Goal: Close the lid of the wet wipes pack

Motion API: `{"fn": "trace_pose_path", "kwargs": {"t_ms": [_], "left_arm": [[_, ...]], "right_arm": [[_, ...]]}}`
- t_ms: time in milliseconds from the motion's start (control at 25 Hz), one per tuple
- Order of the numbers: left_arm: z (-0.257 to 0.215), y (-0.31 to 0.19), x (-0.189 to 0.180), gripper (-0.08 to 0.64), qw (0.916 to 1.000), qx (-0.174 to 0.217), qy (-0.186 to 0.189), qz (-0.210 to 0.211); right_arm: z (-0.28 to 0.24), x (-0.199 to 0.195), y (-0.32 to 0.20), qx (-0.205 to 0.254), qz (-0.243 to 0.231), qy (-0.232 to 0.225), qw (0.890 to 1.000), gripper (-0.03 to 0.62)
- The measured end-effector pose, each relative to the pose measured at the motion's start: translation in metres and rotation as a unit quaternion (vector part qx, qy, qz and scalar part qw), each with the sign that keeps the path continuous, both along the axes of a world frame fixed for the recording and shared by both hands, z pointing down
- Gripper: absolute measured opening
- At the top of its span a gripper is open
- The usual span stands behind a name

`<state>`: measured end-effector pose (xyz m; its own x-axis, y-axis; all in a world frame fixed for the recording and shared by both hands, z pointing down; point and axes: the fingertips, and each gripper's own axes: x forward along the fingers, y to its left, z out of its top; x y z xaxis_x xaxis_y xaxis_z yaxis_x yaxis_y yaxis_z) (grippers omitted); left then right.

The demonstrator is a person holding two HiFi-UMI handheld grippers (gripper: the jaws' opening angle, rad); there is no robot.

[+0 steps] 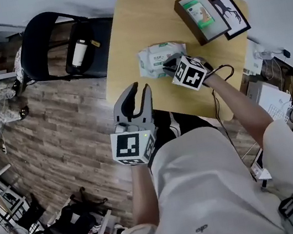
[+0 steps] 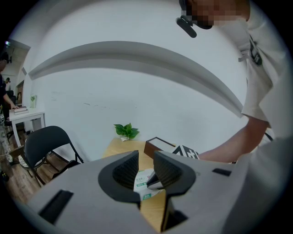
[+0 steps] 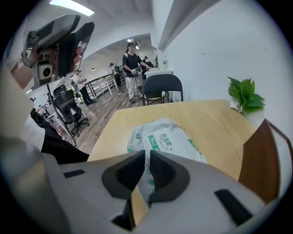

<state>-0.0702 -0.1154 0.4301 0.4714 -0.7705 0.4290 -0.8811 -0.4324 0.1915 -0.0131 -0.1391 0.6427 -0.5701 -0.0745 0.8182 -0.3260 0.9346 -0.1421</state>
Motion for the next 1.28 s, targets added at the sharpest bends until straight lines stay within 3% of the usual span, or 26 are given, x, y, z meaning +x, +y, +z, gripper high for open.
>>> {"fn": "trace_pose_path", "kwargs": {"t_ms": [280, 560, 1280], "left_arm": [[0.0005, -0.0002, 0.0035, 0.095, 1.0000, 0.000, 0.000, -0.001], [0.0019, -0.0009, 0.0024, 0.095, 1.0000, -0.003, -0.002, -0.002], [0.0026, -0.0030, 0.0048, 0.095, 1.0000, -0.005, -0.006, -0.001]], "right_arm": [[0.0016, 0.0009, -0.0007, 0.004, 0.001, 0.004, 1.000, 0.025], [0.0057, -0.0004, -0.0002, 0.034, -0.013, 0.035, 0.999, 0.021], [0.0065, 0.0003, -0.0024, 0.040, -0.003, 0.034, 0.999, 0.011]]}}
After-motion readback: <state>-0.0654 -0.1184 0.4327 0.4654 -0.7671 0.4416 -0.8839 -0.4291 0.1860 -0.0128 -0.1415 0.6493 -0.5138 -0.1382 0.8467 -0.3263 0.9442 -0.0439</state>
